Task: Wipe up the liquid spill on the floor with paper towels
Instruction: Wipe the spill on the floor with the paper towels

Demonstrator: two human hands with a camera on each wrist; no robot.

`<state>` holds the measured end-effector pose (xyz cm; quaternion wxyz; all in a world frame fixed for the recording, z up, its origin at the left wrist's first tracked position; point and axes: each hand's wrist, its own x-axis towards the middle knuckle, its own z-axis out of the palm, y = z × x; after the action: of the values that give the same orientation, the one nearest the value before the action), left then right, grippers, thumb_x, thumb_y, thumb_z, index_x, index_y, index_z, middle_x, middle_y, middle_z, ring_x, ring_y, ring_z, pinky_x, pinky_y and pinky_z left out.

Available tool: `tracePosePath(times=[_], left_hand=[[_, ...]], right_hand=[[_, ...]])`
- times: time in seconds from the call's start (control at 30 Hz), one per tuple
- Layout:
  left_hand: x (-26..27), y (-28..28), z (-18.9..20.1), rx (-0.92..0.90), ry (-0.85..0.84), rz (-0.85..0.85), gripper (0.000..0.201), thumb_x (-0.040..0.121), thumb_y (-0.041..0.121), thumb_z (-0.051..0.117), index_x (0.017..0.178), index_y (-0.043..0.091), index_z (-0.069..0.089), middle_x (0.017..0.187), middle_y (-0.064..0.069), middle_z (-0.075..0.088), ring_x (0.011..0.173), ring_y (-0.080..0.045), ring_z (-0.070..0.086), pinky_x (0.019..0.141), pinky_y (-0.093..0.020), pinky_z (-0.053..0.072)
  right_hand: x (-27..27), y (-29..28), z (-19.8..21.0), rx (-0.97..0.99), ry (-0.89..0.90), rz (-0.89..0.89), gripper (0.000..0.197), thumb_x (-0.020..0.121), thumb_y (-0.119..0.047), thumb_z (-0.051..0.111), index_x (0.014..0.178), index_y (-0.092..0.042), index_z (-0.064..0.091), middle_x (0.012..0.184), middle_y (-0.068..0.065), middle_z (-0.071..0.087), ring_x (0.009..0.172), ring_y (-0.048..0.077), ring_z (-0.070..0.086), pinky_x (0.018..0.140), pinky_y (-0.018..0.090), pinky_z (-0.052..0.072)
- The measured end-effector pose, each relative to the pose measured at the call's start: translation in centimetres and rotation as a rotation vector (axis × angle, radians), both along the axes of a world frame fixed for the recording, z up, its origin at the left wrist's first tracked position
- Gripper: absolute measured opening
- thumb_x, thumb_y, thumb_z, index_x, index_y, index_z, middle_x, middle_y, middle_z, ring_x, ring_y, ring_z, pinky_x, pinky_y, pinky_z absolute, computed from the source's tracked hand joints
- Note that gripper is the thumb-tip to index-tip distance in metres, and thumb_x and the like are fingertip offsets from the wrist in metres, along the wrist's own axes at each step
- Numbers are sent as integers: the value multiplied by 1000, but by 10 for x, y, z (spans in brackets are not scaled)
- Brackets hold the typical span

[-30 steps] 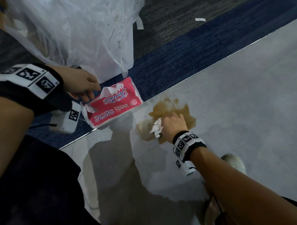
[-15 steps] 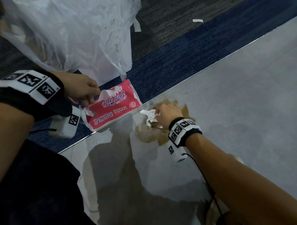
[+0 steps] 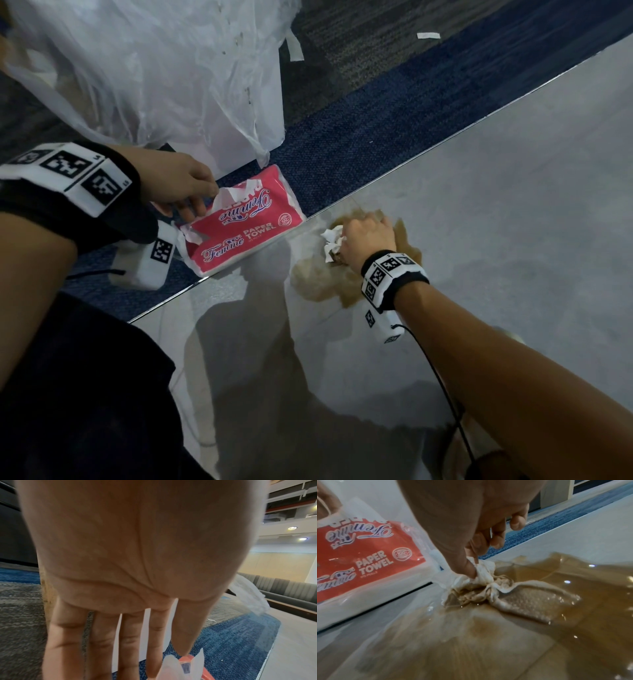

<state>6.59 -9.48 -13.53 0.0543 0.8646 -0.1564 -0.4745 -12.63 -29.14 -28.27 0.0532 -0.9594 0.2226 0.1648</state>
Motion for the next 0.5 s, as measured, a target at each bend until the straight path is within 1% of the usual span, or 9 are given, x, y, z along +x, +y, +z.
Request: tracePosePath(times=[0.1, 0.2, 0.27, 0.4, 0.5], left_hand=[[0, 0, 2, 2, -3, -9, 29, 100, 31, 41, 114, 12, 57, 99, -11, 70, 80, -23, 64, 63, -27, 46], [1, 1, 3, 8, 0, -13, 30, 100, 31, 41, 115, 12, 58, 99, -11, 70, 82, -24, 65, 63, -27, 46], [1, 1, 4, 8, -1, -10, 30, 99, 31, 41, 115, 12, 58, 99, -11, 70, 82, -24, 65, 63, -27, 46], [1, 0, 6, 7, -5, -5, 31, 100, 31, 41, 116, 11, 57, 98, -11, 70, 82, -25, 65, 64, -27, 47], [1, -1, 5, 3, -3, -3, 30, 100, 31, 40, 117, 12, 56, 98, -11, 70, 80, -24, 64, 62, -27, 45]], right_hand=[[-4, -18, 4, -15, 38, -65, 16, 85, -21, 52, 96, -14, 61, 105, 9, 64, 106, 28, 53, 94, 43, 35], [-9, -39, 11, 24, 101, -174, 21, 85, -26, 55, 102, -14, 58, 105, 9, 64, 103, 29, 56, 94, 42, 36], [-10, -45, 16, 61, 121, -200, 25, 83, -28, 58, 103, -14, 57, 104, 9, 64, 100, 29, 57, 94, 41, 36], [0, -28, 22, 83, 96, -107, 27, 82, -33, 59, 102, -15, 57, 106, 9, 63, 100, 29, 56, 93, 41, 36], [15, -5, 20, 93, 78, -24, 31, 84, -33, 58, 109, -14, 56, 111, 9, 60, 106, 29, 54, 96, 42, 35]])
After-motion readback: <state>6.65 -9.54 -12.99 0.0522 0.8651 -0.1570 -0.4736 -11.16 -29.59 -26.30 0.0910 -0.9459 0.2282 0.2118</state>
